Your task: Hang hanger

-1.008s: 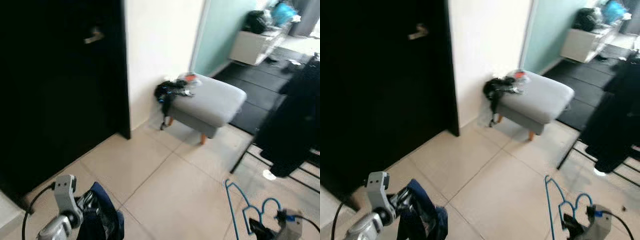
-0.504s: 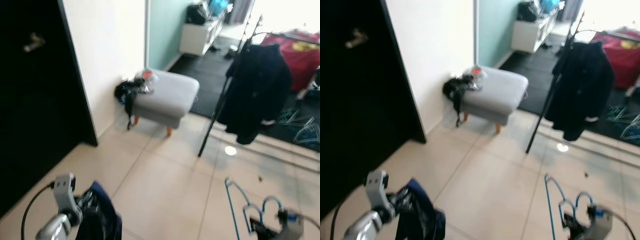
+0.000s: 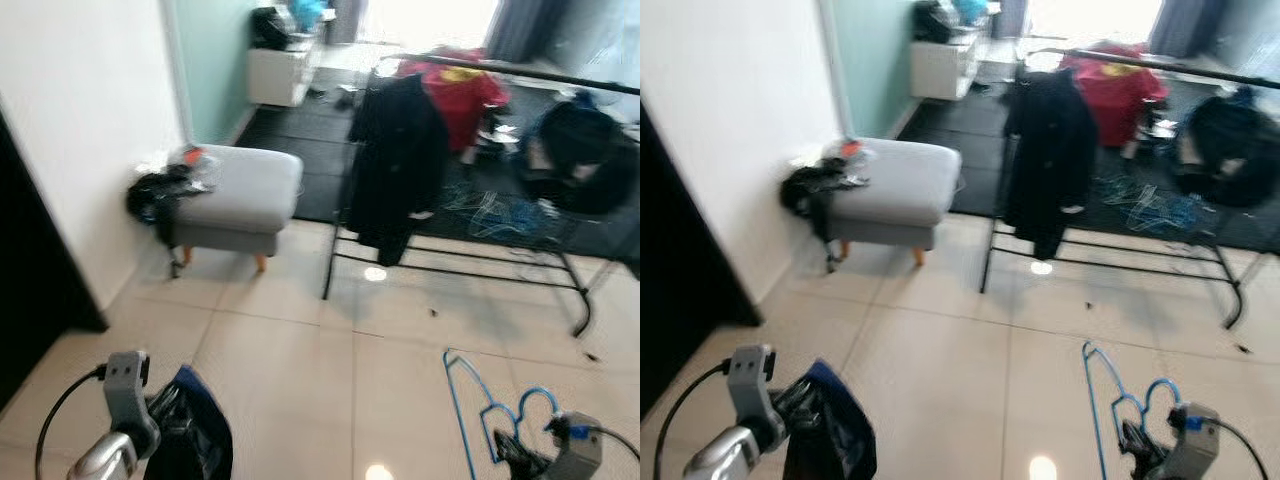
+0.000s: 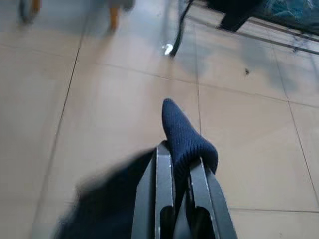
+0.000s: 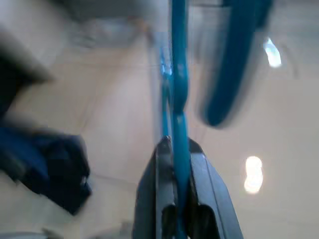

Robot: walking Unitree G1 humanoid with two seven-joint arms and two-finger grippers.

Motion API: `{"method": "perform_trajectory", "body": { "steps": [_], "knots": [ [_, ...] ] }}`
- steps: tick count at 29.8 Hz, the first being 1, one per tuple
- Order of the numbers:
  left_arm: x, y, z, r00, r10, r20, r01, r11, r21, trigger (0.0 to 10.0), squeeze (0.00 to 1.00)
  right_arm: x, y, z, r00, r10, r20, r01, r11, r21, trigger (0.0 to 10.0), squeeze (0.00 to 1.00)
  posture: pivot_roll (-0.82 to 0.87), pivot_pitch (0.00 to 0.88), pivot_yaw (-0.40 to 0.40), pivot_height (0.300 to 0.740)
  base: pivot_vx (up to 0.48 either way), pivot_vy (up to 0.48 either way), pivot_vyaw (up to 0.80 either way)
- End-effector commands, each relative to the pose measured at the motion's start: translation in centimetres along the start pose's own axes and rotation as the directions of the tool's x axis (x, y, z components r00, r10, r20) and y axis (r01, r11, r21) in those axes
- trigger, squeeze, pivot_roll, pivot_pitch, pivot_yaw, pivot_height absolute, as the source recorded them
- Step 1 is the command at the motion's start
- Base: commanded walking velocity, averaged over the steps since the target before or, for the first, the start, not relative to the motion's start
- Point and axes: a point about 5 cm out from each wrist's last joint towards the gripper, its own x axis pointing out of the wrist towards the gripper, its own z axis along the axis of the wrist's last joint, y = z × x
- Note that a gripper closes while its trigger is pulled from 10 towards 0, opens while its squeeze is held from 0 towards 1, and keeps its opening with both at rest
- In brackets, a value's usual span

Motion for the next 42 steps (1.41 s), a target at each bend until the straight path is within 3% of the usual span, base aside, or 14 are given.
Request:
{"method": "perform_trajectory", "body": {
  "steps": [1,3,5,7,8,9,10,14,20,26,28,33,37,42],
  "knots": [
    [1.6,-1.6,8.3,0.968,-0.077,0.239,0.051,0.992,0.113,10.0,0.00,1.2,2.7,5.2,0.969,0.240,0.053,-0.227,0.957,-0.182,10.0,0.00,-0.03,0.088,-0.033,0.740,0.000,0.000,0.00],
    [1.6,-1.6,8.3,0.968,-0.077,0.239,0.051,0.992,0.113,10.0,0.00,1.2,2.7,5.2,0.969,0.240,0.053,-0.227,0.957,-0.182,10.0,0.00,-0.03,0.088,-0.033,0.740,0.000,0.000,0.00],
    [2.1,-2.3,12.3,0.952,-0.065,0.298,0.006,0.981,0.193,10.0,0.00,0.6,4.7,8.9,0.910,0.414,-0.010,-0.395,0.861,-0.321,10.0,0.00,-0.03,0.087,-0.037,0.740,0.000,0.000,0.00],
    [2.1,-2.3,12.3,0.952,-0.065,0.298,0.006,0.981,0.193,10.0,0.00,0.6,4.7,8.9,0.910,0.414,-0.010,-0.395,0.861,-0.321,10.0,0.00,-0.03,0.087,-0.037,0.740,0.000,0.000,0.00],
    [2.0,-2.7,14.5,0.938,-0.066,0.339,-0.011,0.975,0.221,10.0,0.00,0.0,6.2,10.7,0.860,0.509,-0.035,-0.485,0.795,-0.363,10.0,0.00,-0.03,0.086,-0.038,0.740,0.000,0.000,0.00],
    [2.0,-2.7,14.5,0.938,-0.066,0.339,-0.011,0.975,0.221,10.0,0.00,0.0,6.2,10.7,0.860,0.509,-0.035,-0.485,0.795,-0.363,10.0,0.00,-0.03,0.086,-0.038,0.740,0.000,0.000,0.00],
    [1.7,-3.5,16.5,0.921,-0.097,0.377,-0.004,0.966,0.258,10.0,0.00,-0.7,7.7,12.2,0.805,0.590,-0.067,-0.564,0.724,-0.398,10.0,0.00,-0.02,0.086,-0.041,0.740,0.000,0.000,0.00],
    [1.2,-5.8,18.8,0.887,-0.190,0.420,0.046,0.943,0.330,10.0,0.00,-1.7,9.5,13.6,0.747,0.655,-0.111,-0.624,0.635,-0.454,10.0,0.00,-0.02,0.085,-0.039,0.740,0.000,0.000,0.00],
    [0.7,-8.8,19.7,0.865,-0.288,0.412,0.122,0.915,0.384,10.0,0.00,-1.8,10.1,14.3,0.757,0.639,-0.140,-0.613,0.620,-0.490,10.0,0.00,-0.03,0.084,-0.037,0.740,0.000,0.000,0.00],
    [0.4,-10.0,20.0,0.852,-0.338,0.399,0.176,0.904,0.391,10.0,0.00,-1.7,10.2,14.4,0.764,0.625,-0.164,-0.610,0.613,-0.502,10.0,0.00,-0.03,0.082,-0.037,0.740,0.000,0.000,0.00],
    [0.1,-11.0,20.1,0.841,-0.406,0.359,0.226,0.864,0.449,10.0,0.00,-1.5,10.3,14.9,0.774,0.617,-0.144,-0.589,0.616,-0.523,10.0,0.00,-0.02,0.080,-0.038,0.740,0.000,0.000,0.00],
    [-0.1,-11.1,20.0,0.860,-0.402,0.314,0.215,0.843,0.493,10.0,0.00,-1.6,10.5,15.5,0.773,0.622,-0.126,-0.584,0.620,-0.524,10.0,0.00,-0.02,0.081,-0.037,0.740,0.000,0.000,0.00],
    [0.0,-10.1,18.8,0.917,-0.328,0.228,0.128,0.782,0.610,10.0,0.00,-2.6,10.8,17.2,0.750,0.658,-0.069,-0.588,0.614,-0.527,10.0,0.00,-0.02,0.077,-0.038,0.740,0.000,0.000,0.00],
    [-0.1,-9.0,18.7,0.941,-0.250,0.228,0.060,0.787,0.614,10.0,0.00,-4.0,10.3,18.2,0.747,0.659,-0.085,-0.595,0.607,-0.527,10.0,0.00,-0.02,0.072,-0.040,0.740,0.000,0.000,0.00]
  ]
}}
